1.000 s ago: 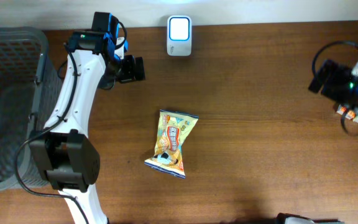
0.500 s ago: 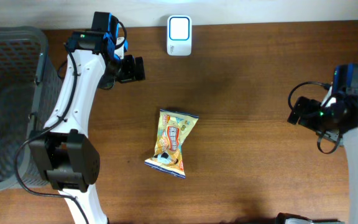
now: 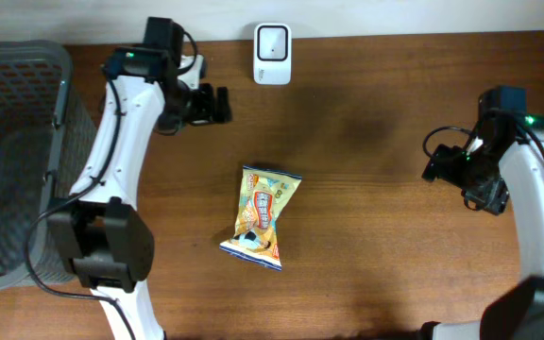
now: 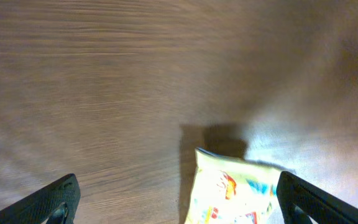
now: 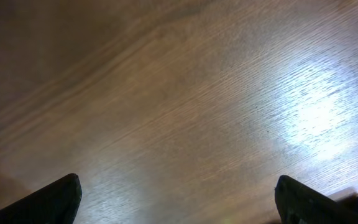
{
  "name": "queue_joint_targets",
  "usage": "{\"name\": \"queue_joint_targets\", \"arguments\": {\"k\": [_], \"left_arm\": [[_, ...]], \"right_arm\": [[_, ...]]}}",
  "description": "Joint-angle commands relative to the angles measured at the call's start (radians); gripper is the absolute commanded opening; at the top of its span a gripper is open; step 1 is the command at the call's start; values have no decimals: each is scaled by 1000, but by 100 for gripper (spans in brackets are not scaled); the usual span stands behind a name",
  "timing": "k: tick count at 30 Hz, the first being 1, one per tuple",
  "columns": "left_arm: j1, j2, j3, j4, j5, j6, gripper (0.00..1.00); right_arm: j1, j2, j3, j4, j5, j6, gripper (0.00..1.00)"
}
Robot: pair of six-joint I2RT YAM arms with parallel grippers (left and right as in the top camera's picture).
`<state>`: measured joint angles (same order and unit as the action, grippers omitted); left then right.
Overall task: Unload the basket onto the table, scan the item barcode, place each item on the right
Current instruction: 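Bring the right gripper back toward the yellow snack bag, then grasp the yellow snack bag with both grippers and lift it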
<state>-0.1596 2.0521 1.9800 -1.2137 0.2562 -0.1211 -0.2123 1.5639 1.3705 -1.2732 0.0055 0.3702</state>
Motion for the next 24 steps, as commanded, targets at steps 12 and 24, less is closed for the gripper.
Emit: {"name": "queue_joint_targets", "arguments": {"k": [12, 24], "left_arm": [[-200, 2, -1, -310, -118, -2, 99], [-60, 2, -1, -197, -332, -256, 99]], "right_arm": [[6, -213, 2, 56, -206, 27, 98], [505, 457, 2, 621, -800, -159, 88]]}}
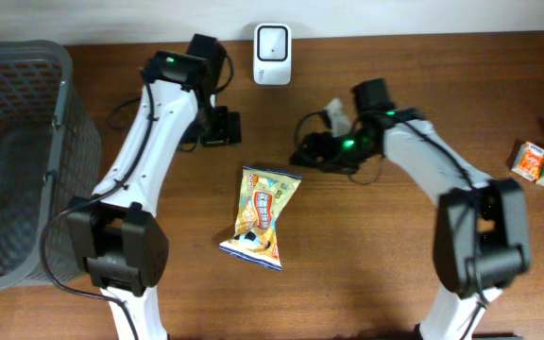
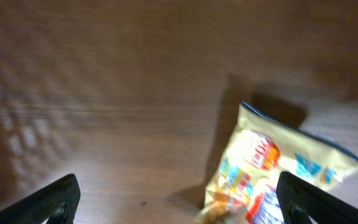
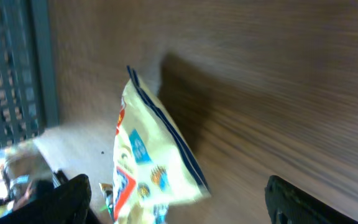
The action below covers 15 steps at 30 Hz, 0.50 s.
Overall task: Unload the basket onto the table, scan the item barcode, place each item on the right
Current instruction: 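Grasp the yellow snack bag with both grippers and lift it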
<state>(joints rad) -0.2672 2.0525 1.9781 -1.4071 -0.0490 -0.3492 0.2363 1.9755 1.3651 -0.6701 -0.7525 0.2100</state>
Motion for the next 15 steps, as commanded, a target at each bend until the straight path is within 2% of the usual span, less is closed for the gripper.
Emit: {"name": "queue_joint_targets", "arguments": {"k": [1, 2, 3, 4, 5, 7, 9, 10, 11, 13, 15], "left_arm": [[58, 2, 1, -4, -25, -33, 99], [69, 2, 1, -9, -23, -32, 99], [72, 2, 1, -15, -23, -32, 99], [72, 2, 1, -16, -23, -32, 99], [69, 2, 1, -17, -23, -32, 99], [69, 2, 1, -18, -23, -32, 99], [69, 2, 1, -23, -21, -32, 99], [67, 2, 0, -31, -12, -32, 96], [65, 2, -6, -35, 5, -26, 90], [54, 2, -47, -30, 58, -16, 69], [39, 2, -97, -14, 111, -16, 55]], "right_arm": [[73, 58, 7, 21, 0, 17, 87], [90, 67, 7, 24, 26, 35, 79], [104, 75, 7, 24, 42, 34, 77], [113, 81, 7, 24, 75, 34, 62], [123, 81, 7, 24, 120, 49, 40], [118, 81, 8, 44, 175, 130, 4], [85, 72, 13, 54, 222, 187, 4], [52, 53, 15, 49, 266, 219, 4], [21, 27, 15, 34, 322, 246, 4], [-65, -53, 15, -46, 470, 278, 4], [-136, -111, 15, -128, 560, 278, 4]]}}
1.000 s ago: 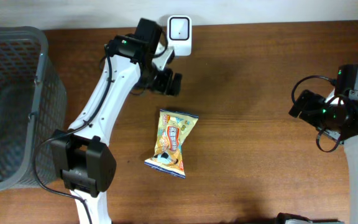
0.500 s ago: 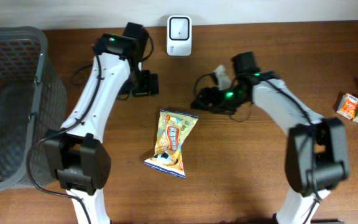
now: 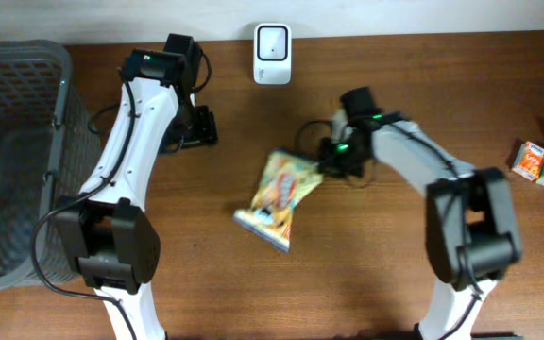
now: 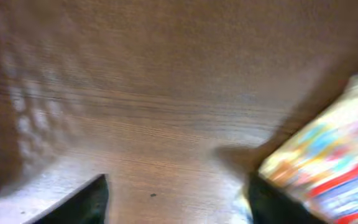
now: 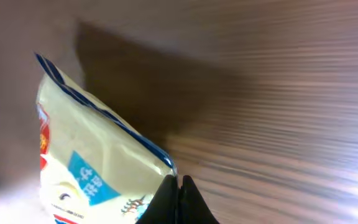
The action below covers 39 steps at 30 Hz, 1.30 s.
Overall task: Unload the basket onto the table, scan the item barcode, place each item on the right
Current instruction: 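Grasp the yellow snack bag with both grippers and lift it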
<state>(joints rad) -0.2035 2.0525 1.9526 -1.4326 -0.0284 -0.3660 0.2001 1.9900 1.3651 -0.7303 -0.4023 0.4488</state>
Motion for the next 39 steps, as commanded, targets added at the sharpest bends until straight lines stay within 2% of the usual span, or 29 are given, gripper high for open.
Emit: {"name": "queue_joint_targets", "arguments": {"k": [1, 2, 3, 4, 5, 6, 7, 9, 10, 11, 14, 15, 16, 17, 18, 19, 21, 24, 31, 34, 39], "left_arm": [[-36, 2, -107, 30, 126, 2, 50], [-58, 2, -160, 68, 186, 31, 42], [-71, 2, -191, 98, 224, 56, 40], [-92, 2, -226, 137, 285, 93, 33], [-109, 2, -250, 171, 330, 113, 28], [-132, 2, -264, 204, 378, 140, 16], [-156, 2, -266, 231, 394, 152, 8], [-198, 0, -265, 302, 420, 151, 0], [-206, 0, -265, 323, 439, 151, 0], [-211, 0, -265, 344, 476, 151, 0], [-214, 0, -256, 402, 664, 234, 0], [-215, 0, -253, 452, 691, 233, 0], [-216, 0, -253, 483, 707, 232, 0], [-218, 0, -253, 524, 712, 212, 0], [-224, 5, -253, 571, 699, 152, 0], [-236, 10, -253, 611, 690, 91, 0], [-276, 29, -253, 659, 684, 66, 0], [-328, 81, -253, 666, 538, 32, 0], [-333, 231, -253, 695, 509, 18, 0], [-310, 259, -253, 687, 497, -21, 0], [-201, 257, -158, 529, 208, -56, 0]], "right_arm": [[-145, -154, 15, -126, 228, 38, 4], [-182, -169, 15, -182, 219, 29, 4], [-204, -172, 15, -232, 192, -16, 4], [-213, -171, 15, -273, 173, -51, 4], [-214, -168, 15, -319, 158, -77, 7], [-206, -168, 15, -356, 140, -116, 19], [-190, -168, 15, -382, 137, -138, 21], [-152, -168, 15, -390, 146, -138, 22], [-143, -168, 15, -384, 161, -138, 39], [-142, -168, 17, -385, 172, -138, 99], [-163, -168, 89, -437, 174, -160, 95], [-174, -168, 138, -453, 172, -183, 73], [-177, -168, 159, -452, 171, -183, 64], [-182, -168, 177, -428, 171, -183, 47], [-182, -168, 178, -392, 171, -183, 34], [-182, -161, 177, -367, 171, -183, 24], [-181, -134, 176, -337, 169, -179, 5], [-181, -82, 176, -293, 95, -179, 4], [-178, 82, 175, -256, 74, -179, 4], [-174, 160, 143, -240, 145, -179, 4], [-173, 185, 118, -261, 300, -119, 4]]}}
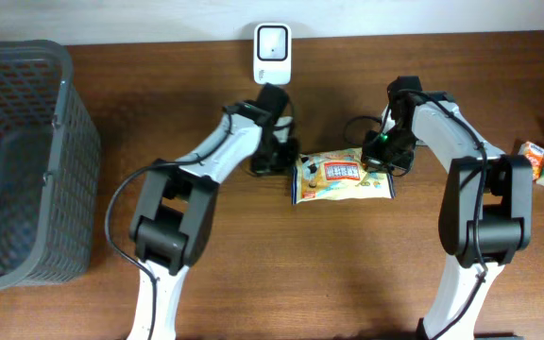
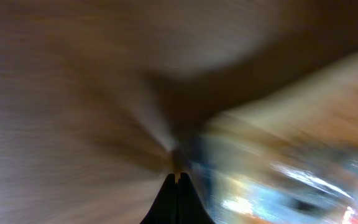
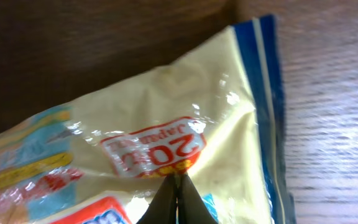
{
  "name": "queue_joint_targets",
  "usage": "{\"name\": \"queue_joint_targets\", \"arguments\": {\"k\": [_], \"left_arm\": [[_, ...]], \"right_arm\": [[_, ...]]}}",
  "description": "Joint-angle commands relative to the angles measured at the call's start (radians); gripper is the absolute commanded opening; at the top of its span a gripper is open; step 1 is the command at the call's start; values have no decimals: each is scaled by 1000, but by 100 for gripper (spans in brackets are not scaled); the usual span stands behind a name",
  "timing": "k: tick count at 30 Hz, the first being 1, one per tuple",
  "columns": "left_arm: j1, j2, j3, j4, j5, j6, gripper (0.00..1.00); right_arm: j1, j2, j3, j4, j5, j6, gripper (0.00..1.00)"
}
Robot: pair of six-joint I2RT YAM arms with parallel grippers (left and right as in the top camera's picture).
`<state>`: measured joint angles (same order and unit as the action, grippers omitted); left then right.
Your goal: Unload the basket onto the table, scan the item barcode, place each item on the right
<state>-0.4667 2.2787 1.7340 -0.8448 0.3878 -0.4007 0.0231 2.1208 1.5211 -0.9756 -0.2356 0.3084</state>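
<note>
The yellow snack bag lies flat and crosswise on the table, below the white scanner. My right gripper is at its right end. In the right wrist view the fingers are shut together on the bag's printed face. My left gripper is at the bag's left upper corner. The left wrist view is blurred: the left gripper is shut, with the bag's edge just right of the tips. Whether it pinches the bag cannot be told.
A grey mesh basket stands at the left edge of the table. Small drink cartons sit at the far right edge. The scanner stands against the table's back edge.
The bag went from tilted, left of centre, to lying crosswise further right under the scanner. My left gripper moved from the far left to the bag's left corner and shut. The right stayed shut.
First the bag lay upright at the centre, both grippers open and far off. Then both came near it, still open. Then the right was shut on the bag's corner and the bag had turned. Now the bag lies between both shut grippers.
</note>
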Motion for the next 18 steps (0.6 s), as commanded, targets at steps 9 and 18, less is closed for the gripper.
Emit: {"name": "queue_joint_targets", "arguments": {"k": [9, 18], "left_arm": [[98, 36, 407, -374, -8, 13, 2], [-79, 169, 397, -333, 84, 77, 0]], "right_arm": [[4, 40, 332, -401, 8, -137, 5], [4, 46, 177, -272, -66, -132, 4]]}}
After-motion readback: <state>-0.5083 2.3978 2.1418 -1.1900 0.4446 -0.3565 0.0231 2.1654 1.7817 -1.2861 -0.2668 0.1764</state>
